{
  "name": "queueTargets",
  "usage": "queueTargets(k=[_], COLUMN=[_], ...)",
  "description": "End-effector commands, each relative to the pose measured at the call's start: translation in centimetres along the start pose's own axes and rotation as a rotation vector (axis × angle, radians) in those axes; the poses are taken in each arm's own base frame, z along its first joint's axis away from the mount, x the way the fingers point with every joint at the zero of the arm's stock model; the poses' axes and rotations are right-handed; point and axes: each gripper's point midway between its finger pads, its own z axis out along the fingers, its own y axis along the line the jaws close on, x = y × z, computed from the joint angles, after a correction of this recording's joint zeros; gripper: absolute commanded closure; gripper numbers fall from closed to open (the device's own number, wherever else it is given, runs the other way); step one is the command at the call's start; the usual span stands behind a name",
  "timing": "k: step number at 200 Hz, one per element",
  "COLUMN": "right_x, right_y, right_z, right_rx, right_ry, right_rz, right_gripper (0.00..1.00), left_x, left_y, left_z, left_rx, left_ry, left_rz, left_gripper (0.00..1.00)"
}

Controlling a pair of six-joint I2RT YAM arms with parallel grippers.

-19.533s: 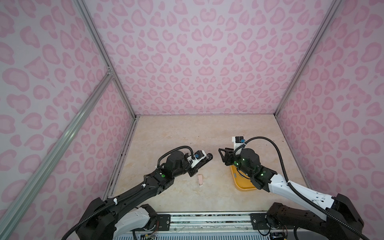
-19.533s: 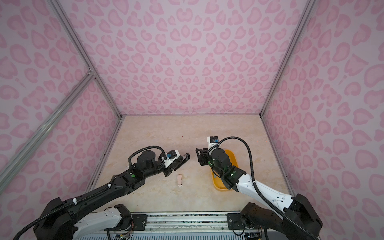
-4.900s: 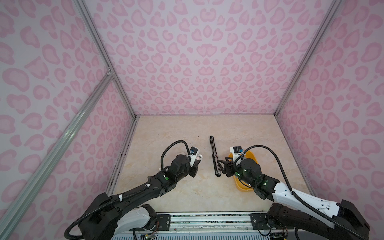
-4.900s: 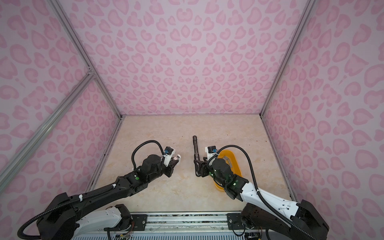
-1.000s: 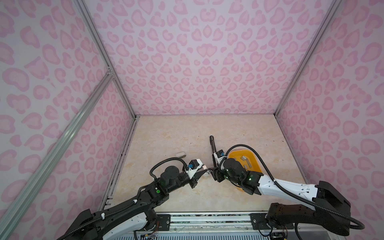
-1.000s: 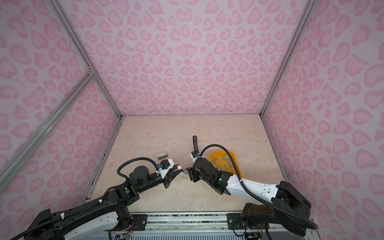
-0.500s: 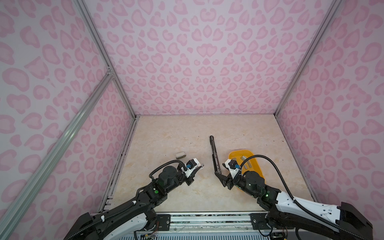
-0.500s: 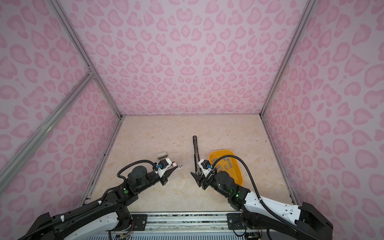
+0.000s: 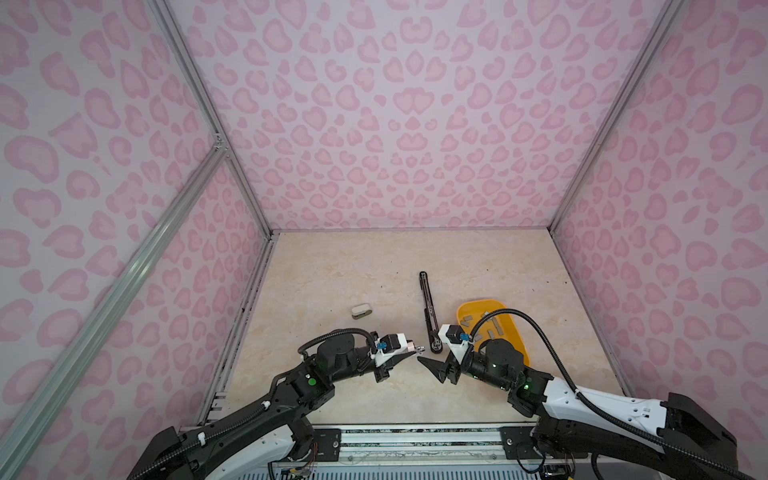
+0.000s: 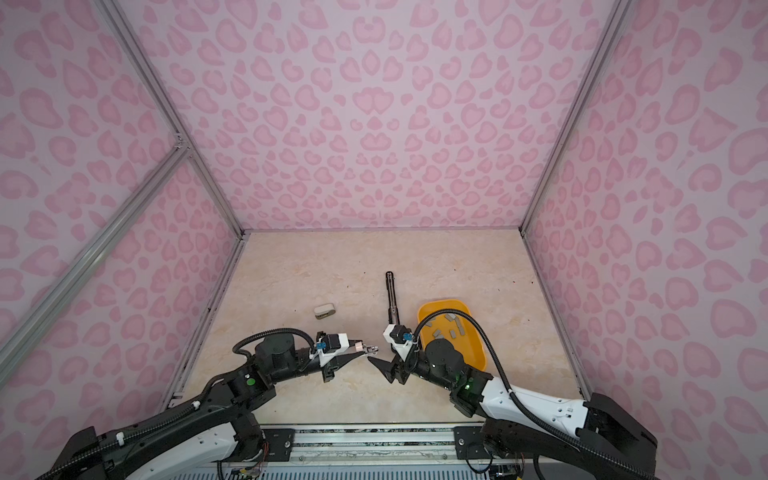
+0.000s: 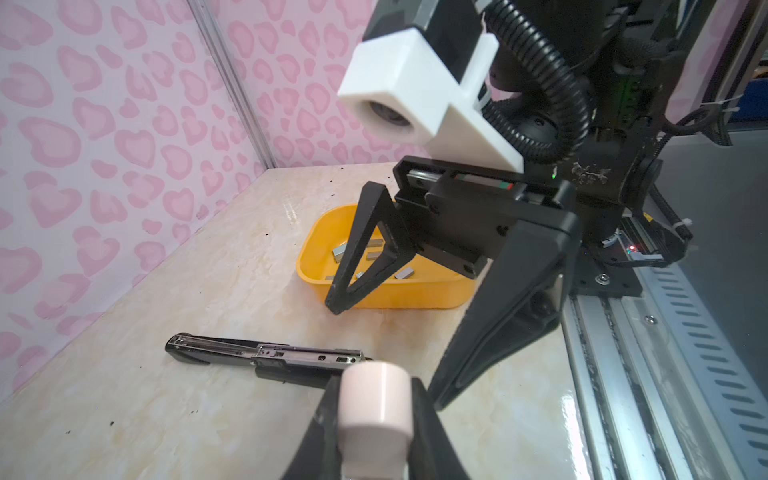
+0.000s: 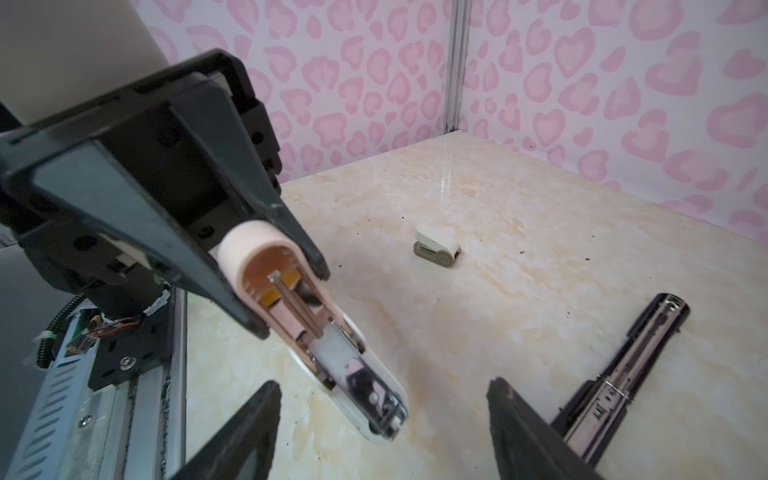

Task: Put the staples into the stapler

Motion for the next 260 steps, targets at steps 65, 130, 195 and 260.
queueTargets(k=[65,130,195,260], right_x=[1.2,1.4,2.2,2.0], right_y=[2.6,3.4,3.9,4.0], right_z=[-0.9,-1.8,-0.8,-0.7], right_rx=[-0.146,-0.192,-0.23,-0.241], right_ry=[0.069,0.058,0.109,0.091], right_rz=[-0.079,-0.113,-0.103,-0.091], right_gripper=[0.27,0.28,0.38,0.46], left_x=[-1.8,-2.3,-2.2,-2.2], left_y=[-2.1,-3.6,-4.3,-4.3], left_z=[-0.3,0.3,0.6,0.9], left_rx=[0.136,0.264,0.301,0.307], left_ry=[-0.058,-0.042,-0.031,-0.025], left_rz=[0.06,0.033,0.034,0.024], left_gripper=[0.96,0.96,0.96,0.96])
